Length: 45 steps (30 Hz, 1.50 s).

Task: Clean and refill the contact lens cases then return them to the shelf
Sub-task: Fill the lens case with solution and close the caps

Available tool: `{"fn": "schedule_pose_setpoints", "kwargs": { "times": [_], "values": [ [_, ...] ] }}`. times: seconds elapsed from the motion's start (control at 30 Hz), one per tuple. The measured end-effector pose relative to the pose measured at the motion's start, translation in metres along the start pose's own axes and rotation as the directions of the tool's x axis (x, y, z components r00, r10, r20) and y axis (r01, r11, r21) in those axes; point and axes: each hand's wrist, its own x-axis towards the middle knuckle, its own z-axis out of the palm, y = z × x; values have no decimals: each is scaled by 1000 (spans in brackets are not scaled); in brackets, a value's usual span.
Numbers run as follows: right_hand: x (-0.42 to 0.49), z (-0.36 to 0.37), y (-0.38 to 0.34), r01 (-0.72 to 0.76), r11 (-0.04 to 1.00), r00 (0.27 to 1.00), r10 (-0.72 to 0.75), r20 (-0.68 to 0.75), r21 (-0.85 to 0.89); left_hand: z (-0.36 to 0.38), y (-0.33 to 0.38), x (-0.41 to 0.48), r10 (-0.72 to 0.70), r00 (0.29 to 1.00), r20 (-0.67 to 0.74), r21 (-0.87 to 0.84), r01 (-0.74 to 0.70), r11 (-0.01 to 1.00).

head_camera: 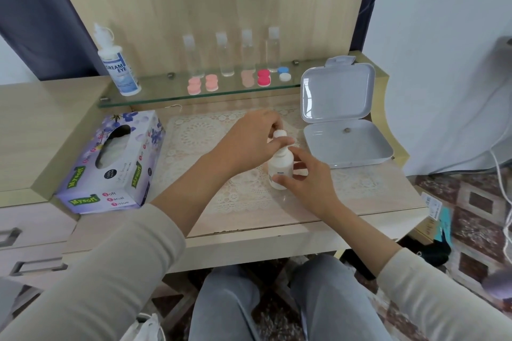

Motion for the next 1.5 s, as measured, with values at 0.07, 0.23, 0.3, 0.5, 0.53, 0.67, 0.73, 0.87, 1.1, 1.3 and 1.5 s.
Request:
{"fn": "schedule_pose_setpoints", "kwargs": {
  "times": [0.07,0.23,0.3,0.5,0.53,0.67,0.73,0.87,1.1,1.3,1.5],
  "values": [
    [-1,1,1,8,1000,1000,-8,-1,-17,3,2,-1,-39,997,-62,150,48,987],
    [-2,1,6,-4,1000,1000,4,-14,-25,-2,-8,-8,-164,951,-262,-76,149,986],
    [-2,1,7,-15,1000,1000,15,-4,-3,-6,-21,-17,-240,924,-299,-181,192,964],
    [-3,3,8,-34,997,999,34,11,65,2,-81,-69,-434,878,-201,-163,407,899],
    [-3,4,7,-34,997,999,34,6,66,5,-90,-78,-470,862,-189,-150,448,881],
    [-3,3,7,-41,997,999,41,6,72,14,-114,-99,-539,826,-164,-139,521,842],
    [-2,2,5,-41,997,999,41,12,68,16,-117,-102,-536,826,-174,-150,515,844],
    [3,-3,1,6,999,1000,-5,13,-35,21,-114,-99,-400,858,-322,-13,419,908],
    [24,-13,-6,186,881,973,-104,206,-435,44,-87,-85,-160,966,-202,-12,161,987],
    [37,-12,-12,361,678,910,-104,402,-641,58,-93,-82,-227,963,-143,-17,226,974],
    [48,-4,-26,474,497,858,-76,507,-727,63,-98,-83,-251,944,-213,-128,228,965]
  ]
}}
